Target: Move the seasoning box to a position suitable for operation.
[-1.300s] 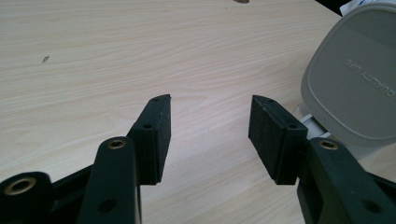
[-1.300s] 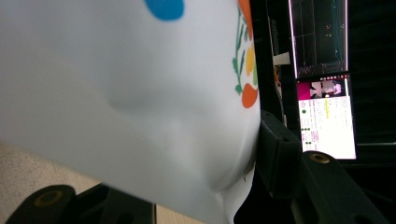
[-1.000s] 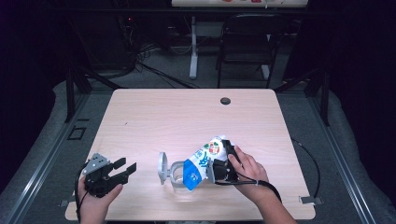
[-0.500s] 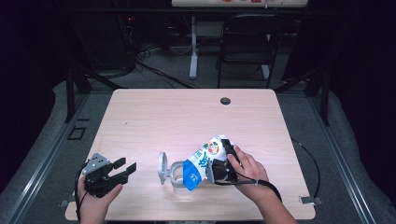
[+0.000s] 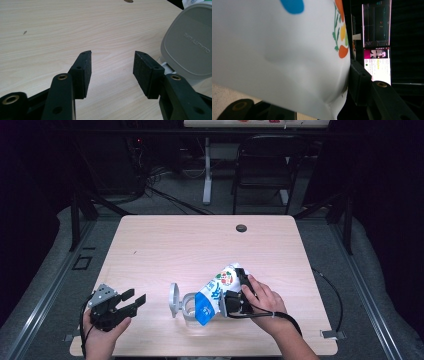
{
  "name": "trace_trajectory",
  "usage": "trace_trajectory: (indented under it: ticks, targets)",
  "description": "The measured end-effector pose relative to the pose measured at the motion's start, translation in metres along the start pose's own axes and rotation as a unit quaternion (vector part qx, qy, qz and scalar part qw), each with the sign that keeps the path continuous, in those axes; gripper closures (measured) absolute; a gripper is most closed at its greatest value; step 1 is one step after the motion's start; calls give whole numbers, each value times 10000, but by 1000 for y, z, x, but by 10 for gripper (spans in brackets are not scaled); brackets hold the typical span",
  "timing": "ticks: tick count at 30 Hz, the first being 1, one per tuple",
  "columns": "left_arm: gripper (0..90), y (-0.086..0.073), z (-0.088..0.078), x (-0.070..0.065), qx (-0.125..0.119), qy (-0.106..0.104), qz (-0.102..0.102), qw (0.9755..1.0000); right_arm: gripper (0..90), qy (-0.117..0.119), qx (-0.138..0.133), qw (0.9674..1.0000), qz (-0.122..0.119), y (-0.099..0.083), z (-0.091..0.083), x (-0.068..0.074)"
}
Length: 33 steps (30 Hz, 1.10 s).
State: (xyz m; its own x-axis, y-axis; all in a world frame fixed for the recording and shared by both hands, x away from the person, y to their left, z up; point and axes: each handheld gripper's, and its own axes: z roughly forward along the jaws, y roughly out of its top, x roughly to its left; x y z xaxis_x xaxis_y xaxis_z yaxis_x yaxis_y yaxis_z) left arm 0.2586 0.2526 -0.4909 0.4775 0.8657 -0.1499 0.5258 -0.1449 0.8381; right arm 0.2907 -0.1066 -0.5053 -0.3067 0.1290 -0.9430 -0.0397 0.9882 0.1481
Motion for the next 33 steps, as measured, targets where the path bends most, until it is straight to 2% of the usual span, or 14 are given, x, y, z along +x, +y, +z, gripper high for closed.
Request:
trace_trajectory:
  ticks: [5,12,18,33]
  targets:
    - [498,0,0,0,27,-8,-3,10000,572,-10,-93,10000,20,1,1,0]
    - [499,0,0,0,1,9,-1,10000,574,8,-64,10000,35,2,1,0]
    - [499,0,0,0,28,-2,9,10000,577,-40,-28,9999,-117,4,0,-1]
    - [498,0,0,0,0,-5,-6,10000,584,-77,-78,9998,-178,5,1,-1]
